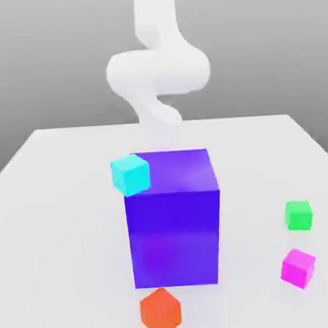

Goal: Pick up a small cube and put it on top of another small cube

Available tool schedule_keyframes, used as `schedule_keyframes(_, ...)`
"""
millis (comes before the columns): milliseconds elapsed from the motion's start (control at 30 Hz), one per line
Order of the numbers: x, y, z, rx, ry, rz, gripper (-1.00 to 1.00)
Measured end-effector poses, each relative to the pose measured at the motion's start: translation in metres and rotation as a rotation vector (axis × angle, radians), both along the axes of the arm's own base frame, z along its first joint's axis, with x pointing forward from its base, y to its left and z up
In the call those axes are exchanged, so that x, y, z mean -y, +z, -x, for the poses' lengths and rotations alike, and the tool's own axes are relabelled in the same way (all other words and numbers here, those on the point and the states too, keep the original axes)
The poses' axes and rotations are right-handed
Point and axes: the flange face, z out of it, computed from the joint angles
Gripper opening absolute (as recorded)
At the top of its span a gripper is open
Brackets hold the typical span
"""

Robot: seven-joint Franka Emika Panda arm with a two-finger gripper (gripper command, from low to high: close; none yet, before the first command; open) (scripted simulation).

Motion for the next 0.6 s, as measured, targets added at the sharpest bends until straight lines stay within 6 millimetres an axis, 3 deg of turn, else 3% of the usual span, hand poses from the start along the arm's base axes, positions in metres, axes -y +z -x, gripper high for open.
schedule_keyframes(133, -0.041, -0.073, -0.044, -0.117, 0.111, 0.050, 0.00)
schedule_keyframes(300, -0.094, -0.168, -0.072, -0.255, 0.253, 0.111, 0.00)
schedule_keyframes(467, -0.146, -0.268, -0.074, -0.389, 0.402, 0.174, 0.00)
schedule_keyframes(600, -0.188, -0.348, -0.055, -0.495, 0.537, 0.226, 0.00)
